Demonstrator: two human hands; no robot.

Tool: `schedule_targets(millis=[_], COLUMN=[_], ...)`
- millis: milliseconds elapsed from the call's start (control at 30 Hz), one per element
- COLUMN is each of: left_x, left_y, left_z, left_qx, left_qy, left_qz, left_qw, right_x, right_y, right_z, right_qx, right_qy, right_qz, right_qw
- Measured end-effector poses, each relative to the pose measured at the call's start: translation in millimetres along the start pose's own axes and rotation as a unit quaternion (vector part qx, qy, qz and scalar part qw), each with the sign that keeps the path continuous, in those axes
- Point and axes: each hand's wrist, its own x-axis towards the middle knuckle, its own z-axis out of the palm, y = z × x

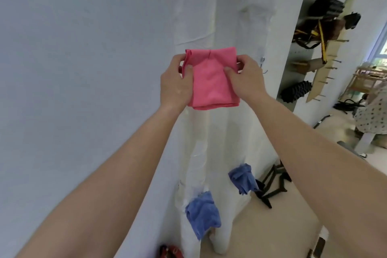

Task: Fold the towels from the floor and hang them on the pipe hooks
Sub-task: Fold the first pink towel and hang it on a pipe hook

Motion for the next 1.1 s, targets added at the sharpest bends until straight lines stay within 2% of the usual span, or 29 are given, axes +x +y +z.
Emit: schedule_targets(millis=[67,133,233,333,400,467,533,633,767,933,1000,1100], left_x=[10.9,10.2,-6.5,-21.1,-21.0,-17.0,-13.4,-13.3,-14.2,-9.9,-9.1,-12.3], left_y=[-5.6,-24.1,-51.9,-57.4,-57.5,-59.4,-59.8,-54.6,-49.6,-50.4,-54.1,-48.5], left_z=[4.2,8.0,12.8,18.0,19.1,17.0,13.7,11.9,11.0,5.9,4.7,6.0], left_qx=[0.026,0.039,-0.051,-0.119,-0.117,-0.079,0.0,0.089,0.176,0.174,0.172,0.182], left_qy=[-0.006,-0.019,-0.031,-0.036,-0.042,-0.029,0.002,0.021,-0.037,-0.091,-0.115,-0.141], left_qz=[-0.014,-0.064,-0.177,-0.229,-0.233,-0.202,-0.129,0.019,0.155,0.163,0.13,0.062], left_qw=[1.0,0.997,0.982,0.965,0.965,0.976,0.992,0.996,0.971,0.967,0.97,0.971], right_x=[23.2,32.1,25.6,16.0,12.2,10.2,9.2,8.7,14.6,28.1,33.3,32.9], right_y=[9.5,26.1,53.8,64.2,62.7,60.7,60.0,59.0,56.9,36.7,29.8,29.5], right_z=[1.6,9.3,26.3,33.1,30.2,27.1,27.8,32.0,29.6,22.5,23.6,24.2], right_qx=[0.002,-0.015,0.032,0.114,0.112,0.076,0.04,0.032,-0.015,-0.012,-0.024,0.019], right_qy=[-0.023,-0.073,-0.131,-0.112,-0.072,-0.058,-0.072,-0.097,-0.118,-0.159,-0.187,-0.238], right_qz=[0.017,0.039,0.076,0.072,0.007,-0.072,-0.119,-0.101,-0.099,-0.032,0.014,0.091], right_qw=[1.0,0.996,0.988,0.984,0.991,0.993,0.989,0.99,0.988,0.987,0.982,0.967])
